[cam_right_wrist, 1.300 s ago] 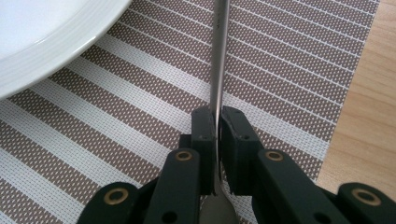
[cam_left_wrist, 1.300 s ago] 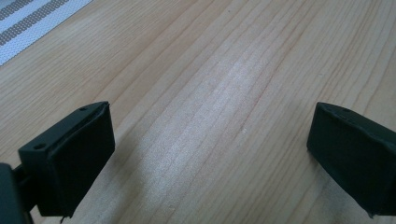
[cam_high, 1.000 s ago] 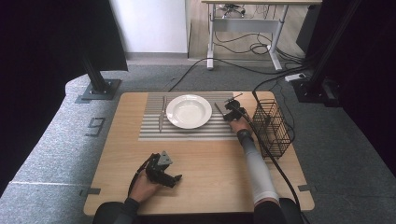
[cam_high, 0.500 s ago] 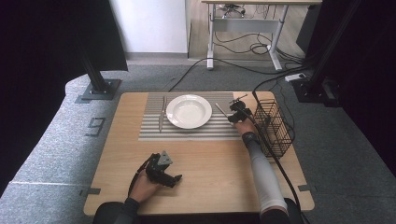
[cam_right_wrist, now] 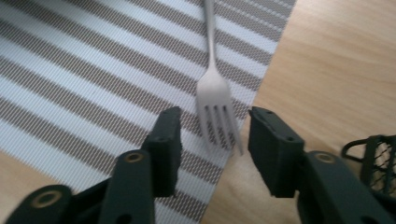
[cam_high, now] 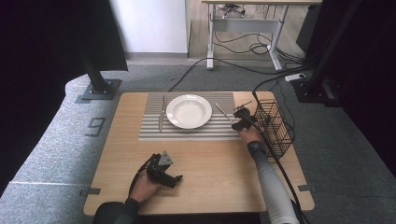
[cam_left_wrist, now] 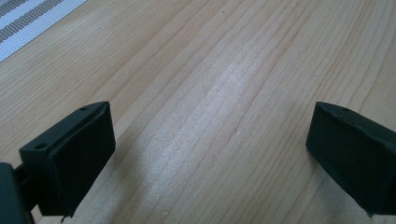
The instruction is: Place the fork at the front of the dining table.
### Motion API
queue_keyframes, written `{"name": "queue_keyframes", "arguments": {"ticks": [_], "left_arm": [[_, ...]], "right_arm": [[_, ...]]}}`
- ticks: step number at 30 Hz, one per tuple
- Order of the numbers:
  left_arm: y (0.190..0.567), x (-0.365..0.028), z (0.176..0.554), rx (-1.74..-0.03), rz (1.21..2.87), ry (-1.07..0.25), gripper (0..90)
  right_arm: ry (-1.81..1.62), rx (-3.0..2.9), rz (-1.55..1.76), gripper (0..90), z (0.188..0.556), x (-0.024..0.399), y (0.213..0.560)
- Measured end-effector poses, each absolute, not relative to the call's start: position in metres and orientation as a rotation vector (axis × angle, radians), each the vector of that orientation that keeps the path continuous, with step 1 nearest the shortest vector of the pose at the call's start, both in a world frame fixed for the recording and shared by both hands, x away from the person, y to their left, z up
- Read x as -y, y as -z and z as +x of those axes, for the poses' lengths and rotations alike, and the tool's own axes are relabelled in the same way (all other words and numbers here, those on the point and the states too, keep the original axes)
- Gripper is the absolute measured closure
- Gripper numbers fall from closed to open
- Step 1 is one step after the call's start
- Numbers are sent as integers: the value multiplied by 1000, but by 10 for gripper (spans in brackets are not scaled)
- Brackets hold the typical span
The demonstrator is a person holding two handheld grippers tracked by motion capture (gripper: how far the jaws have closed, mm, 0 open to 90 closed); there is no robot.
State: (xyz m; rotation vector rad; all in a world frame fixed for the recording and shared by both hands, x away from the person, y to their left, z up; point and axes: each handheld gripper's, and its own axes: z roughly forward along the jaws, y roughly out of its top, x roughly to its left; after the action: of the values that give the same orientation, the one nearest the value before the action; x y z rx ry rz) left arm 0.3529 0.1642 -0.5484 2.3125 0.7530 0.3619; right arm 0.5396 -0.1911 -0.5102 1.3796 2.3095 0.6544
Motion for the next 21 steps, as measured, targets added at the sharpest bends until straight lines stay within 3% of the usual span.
{"name": "queue_keyframes", "arguments": {"ticks": [5, 11, 15, 21], "left_arm": [[548, -164, 353, -753, 2313, -362, 9], [548, -164, 353, -752, 2313, -362, 9], [548, -164, 353, -751, 2313, -364, 9], [548, -164, 353, -752, 2311, -362, 9]], "right_arm": [[-691, -2349, 1347, 613, 530, 185, 510], [-769, -2419, 1258, 618, 518, 167, 510], [-842, -2473, 1158, 576, 506, 150, 507], [-831, -2428, 1144, 607, 501, 156, 497]]}}
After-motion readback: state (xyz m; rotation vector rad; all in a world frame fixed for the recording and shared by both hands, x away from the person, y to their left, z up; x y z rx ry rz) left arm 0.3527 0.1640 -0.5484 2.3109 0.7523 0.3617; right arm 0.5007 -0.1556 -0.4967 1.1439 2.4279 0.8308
